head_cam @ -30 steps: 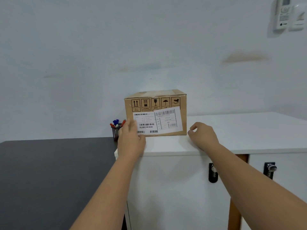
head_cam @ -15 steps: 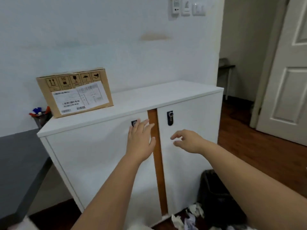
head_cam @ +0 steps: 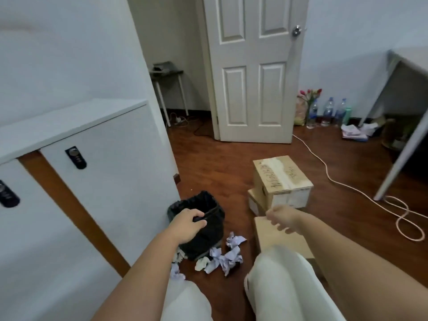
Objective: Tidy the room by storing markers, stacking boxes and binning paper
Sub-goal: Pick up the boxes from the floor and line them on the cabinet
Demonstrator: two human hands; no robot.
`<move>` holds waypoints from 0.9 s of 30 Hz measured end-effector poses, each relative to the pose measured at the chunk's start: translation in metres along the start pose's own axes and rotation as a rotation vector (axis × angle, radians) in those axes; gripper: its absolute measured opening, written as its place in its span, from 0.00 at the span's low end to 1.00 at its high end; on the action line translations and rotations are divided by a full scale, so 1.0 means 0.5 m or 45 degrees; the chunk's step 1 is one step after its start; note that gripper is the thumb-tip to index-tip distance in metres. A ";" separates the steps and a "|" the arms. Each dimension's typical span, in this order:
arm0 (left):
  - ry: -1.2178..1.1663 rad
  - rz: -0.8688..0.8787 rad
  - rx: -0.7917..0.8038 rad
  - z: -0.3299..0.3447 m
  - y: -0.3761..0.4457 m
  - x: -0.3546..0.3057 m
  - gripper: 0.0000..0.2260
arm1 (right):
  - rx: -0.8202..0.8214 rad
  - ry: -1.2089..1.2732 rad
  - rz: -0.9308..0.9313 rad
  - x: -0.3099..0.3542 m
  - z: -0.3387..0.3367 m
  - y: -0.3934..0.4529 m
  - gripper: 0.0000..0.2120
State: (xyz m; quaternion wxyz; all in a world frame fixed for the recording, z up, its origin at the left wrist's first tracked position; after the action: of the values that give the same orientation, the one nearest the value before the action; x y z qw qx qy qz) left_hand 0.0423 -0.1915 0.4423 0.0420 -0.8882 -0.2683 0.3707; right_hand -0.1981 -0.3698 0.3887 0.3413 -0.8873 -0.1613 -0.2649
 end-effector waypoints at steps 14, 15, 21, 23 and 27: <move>-0.696 -0.070 0.100 0.325 0.124 -0.136 0.11 | -0.392 0.493 0.445 -0.351 -0.032 0.022 0.25; -0.734 -0.104 0.104 0.348 0.137 -0.141 0.11 | -0.415 0.515 0.479 -0.367 -0.034 0.033 0.26; -0.948 -0.366 0.134 0.517 0.211 -0.125 0.12 | -0.420 0.479 0.665 -0.442 -0.006 0.098 0.28; -1.001 -0.495 0.166 0.577 0.231 -0.096 0.14 | -0.352 0.402 0.715 -0.471 0.013 0.134 0.28; -0.990 -0.724 0.156 0.671 0.291 -0.022 0.16 | -0.346 0.354 0.757 -0.521 0.005 0.221 0.29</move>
State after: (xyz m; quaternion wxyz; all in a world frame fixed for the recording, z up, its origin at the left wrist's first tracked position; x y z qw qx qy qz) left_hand -0.1279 -0.3630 0.1675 0.0904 -0.5712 -0.4739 0.6641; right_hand -0.3559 -0.4743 0.1786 0.3009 -0.8883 0.1886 -0.2912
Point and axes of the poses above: each hand's wrist, its own y-axis towards the middle knuckle, its own z-axis out of the palm, x = y × z, the point moved 9 cm from there along y, towards the middle knuckle, and after that the axes turned 10 degrees about -y, right-handed, at the moved point
